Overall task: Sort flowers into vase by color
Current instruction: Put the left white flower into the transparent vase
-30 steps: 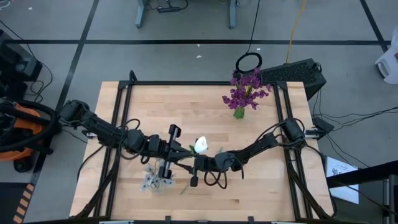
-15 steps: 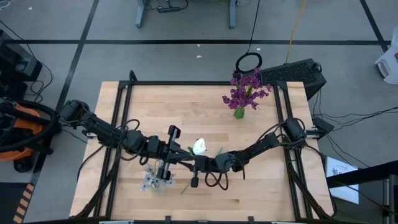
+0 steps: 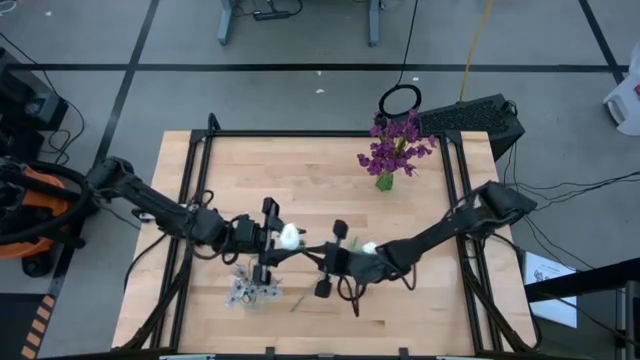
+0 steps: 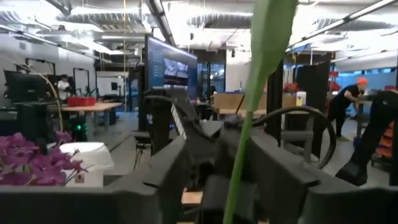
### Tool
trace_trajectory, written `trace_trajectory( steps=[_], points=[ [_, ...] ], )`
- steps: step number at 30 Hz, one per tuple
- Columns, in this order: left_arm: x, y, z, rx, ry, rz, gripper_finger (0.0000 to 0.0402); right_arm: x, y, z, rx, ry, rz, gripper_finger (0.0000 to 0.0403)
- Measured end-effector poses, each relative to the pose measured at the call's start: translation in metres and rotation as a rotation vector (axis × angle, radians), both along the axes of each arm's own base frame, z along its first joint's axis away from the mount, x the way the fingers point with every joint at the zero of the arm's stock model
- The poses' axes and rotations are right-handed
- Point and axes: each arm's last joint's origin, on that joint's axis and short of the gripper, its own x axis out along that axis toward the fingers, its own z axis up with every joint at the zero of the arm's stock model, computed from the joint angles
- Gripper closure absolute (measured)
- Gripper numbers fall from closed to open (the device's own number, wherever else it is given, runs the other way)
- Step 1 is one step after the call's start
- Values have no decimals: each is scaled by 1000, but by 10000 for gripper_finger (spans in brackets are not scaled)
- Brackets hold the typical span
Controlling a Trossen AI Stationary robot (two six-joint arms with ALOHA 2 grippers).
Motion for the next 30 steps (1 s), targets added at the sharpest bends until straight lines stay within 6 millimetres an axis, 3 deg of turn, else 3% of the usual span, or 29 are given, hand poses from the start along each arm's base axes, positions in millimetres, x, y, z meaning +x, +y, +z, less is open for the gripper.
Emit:
trace_trajectory(
  steps=[5, 14, 24, 30],
  points=[
    [-16, -1, 11, -9, 18, 13, 183, -20, 7, 11, 15, 68, -56, 402],
    [-34, 3, 20, -32, 72, -2, 178, -34, 17, 19, 35, 70, -77, 403],
    [-28, -1, 8, 8, 154, -13, 178, -32, 12, 16, 95, 97, -39, 403],
    [-17, -5, 13, 31, 195, -8, 178, -31, 7, 12, 130, 129, -51, 402]
  ],
)
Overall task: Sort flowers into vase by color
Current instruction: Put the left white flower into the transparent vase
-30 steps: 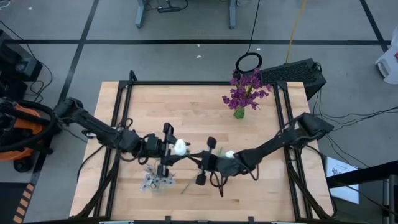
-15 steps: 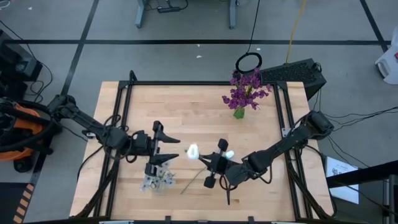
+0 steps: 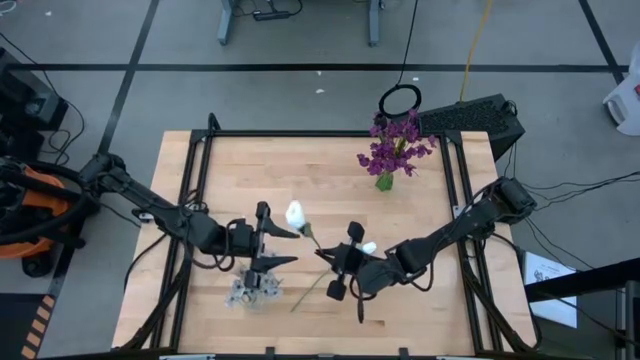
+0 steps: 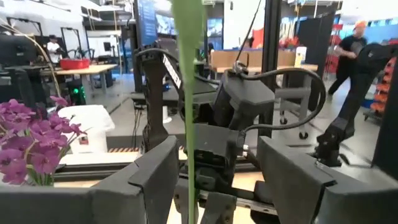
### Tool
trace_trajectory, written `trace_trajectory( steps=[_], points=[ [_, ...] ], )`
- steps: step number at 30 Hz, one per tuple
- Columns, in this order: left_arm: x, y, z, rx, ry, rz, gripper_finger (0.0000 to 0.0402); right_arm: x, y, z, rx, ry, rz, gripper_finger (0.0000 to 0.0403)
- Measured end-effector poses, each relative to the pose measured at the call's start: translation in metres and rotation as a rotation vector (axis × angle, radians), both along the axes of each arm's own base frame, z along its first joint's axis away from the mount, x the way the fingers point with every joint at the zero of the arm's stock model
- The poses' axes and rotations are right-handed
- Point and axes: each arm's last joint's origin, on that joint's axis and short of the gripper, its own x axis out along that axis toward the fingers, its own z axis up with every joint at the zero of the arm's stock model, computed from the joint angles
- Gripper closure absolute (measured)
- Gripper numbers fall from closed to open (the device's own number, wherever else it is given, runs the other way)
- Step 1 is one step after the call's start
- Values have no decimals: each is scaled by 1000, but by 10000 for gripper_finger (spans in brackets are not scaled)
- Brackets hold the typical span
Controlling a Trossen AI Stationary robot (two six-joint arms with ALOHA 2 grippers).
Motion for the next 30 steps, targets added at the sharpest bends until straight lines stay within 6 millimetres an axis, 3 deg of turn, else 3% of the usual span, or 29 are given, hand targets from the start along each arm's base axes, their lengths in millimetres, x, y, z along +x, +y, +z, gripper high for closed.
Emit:
trace_trajectory(
  steps=[16, 22, 30],
  points=[
    [14, 19, 33, 0, 167, 87, 178, -1, -1, -4, 33, 25, -5, 402],
    [16, 20, 37, -3, 161, 70, 178, 0, -3, -4, 36, 26, -11, 402],
    [37, 16, 32, 38, 235, 79, 178, 2, -9, -6, 69, 49, 5, 402]
  ],
)
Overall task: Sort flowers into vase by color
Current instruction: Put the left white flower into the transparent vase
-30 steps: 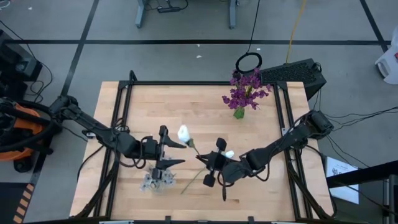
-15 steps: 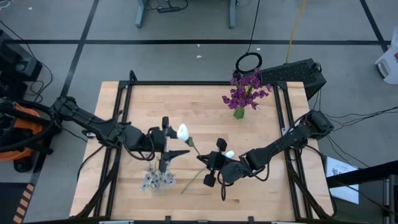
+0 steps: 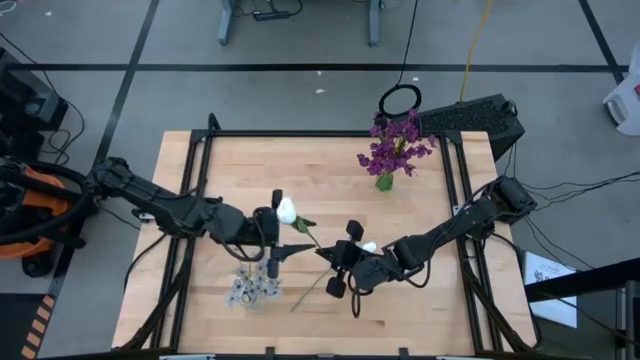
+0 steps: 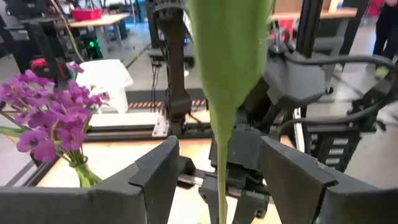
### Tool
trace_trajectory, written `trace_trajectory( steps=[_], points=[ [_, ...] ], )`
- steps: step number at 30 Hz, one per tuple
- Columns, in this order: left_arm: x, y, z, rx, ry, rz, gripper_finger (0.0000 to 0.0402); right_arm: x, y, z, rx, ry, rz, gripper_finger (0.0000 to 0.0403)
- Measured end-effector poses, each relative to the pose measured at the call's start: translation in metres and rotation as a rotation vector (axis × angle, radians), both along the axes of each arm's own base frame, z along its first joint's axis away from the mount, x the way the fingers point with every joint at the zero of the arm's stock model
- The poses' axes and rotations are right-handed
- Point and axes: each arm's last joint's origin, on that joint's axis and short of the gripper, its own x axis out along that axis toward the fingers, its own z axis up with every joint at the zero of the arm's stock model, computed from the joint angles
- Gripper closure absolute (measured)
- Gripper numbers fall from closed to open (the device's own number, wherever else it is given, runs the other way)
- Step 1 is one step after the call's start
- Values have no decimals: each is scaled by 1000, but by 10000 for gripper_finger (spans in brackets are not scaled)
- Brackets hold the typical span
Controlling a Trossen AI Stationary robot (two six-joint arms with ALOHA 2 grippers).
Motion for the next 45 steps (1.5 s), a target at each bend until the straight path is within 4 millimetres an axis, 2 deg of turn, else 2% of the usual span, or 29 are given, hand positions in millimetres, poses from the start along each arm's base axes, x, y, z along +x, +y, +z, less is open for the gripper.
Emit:
trace_trajectory(
  steps=[7, 20, 33, 38, 45],
  points=[
    [7, 2, -1, 26, 64, 14, 178, -2, -1, -4, 5, 36, -11, 402],
    [2, 4, -3, 14, 111, 20, 178, -3, -1, -5, -2, 46, -12, 402],
    [-4, 6, 4, 1, 91, 14, 180, -3, -1, -5, -4, 49, -13, 403],
    [-5, 6, 4, -1, 92, 1, 212, -3, -1, -5, -4, 50, -12, 403],
    [-5, 4, 3, -10, 95, -46, 293, -3, -1, -5, -4, 51, -13, 403]
  ],
)
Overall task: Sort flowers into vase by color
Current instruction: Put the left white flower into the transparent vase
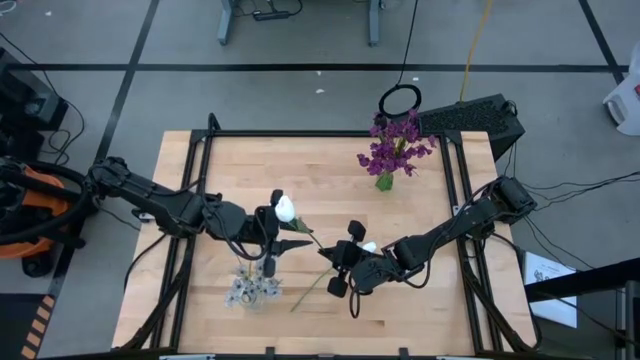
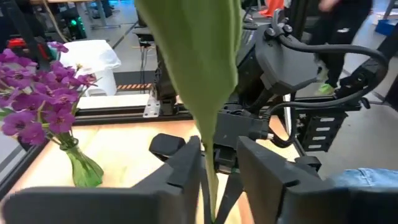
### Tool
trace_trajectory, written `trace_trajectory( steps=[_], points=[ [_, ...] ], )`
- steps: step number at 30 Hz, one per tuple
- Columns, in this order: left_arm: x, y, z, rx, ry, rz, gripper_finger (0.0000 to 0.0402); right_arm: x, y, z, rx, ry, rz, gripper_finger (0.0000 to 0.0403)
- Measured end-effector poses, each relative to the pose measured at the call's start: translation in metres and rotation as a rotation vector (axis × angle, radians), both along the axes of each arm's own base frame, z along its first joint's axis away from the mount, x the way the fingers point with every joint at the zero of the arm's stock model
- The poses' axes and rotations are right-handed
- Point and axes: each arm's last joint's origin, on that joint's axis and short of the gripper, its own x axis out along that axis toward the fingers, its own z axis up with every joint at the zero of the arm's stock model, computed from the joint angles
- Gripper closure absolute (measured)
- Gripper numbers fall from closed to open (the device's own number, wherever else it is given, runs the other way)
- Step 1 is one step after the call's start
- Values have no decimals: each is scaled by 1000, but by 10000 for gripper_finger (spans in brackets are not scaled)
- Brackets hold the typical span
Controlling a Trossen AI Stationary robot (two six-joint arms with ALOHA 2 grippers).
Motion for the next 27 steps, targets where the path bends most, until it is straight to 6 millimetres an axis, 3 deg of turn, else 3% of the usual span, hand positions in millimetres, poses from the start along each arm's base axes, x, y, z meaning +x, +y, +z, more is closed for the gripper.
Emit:
trace_trajectory(
  steps=[10, 18, 21, 27],
  points=[
    [1, -1, 5, -20, -50, -6, 385, 0, 0, 0, -1, -1, -1, 403],
    [2, 2, 5, -45, -46, -46, 395, 0, 1, 0, -2, 0, 3, 400],
    [3, 4, 5, -51, -44, -41, 395, -2, 4, 0, 6, -1, 7, 377],
    [-12, 10, 11, -73, -13, -32, 395, -5, 10, 0, 5, -4, 15, 281]
  ],
)
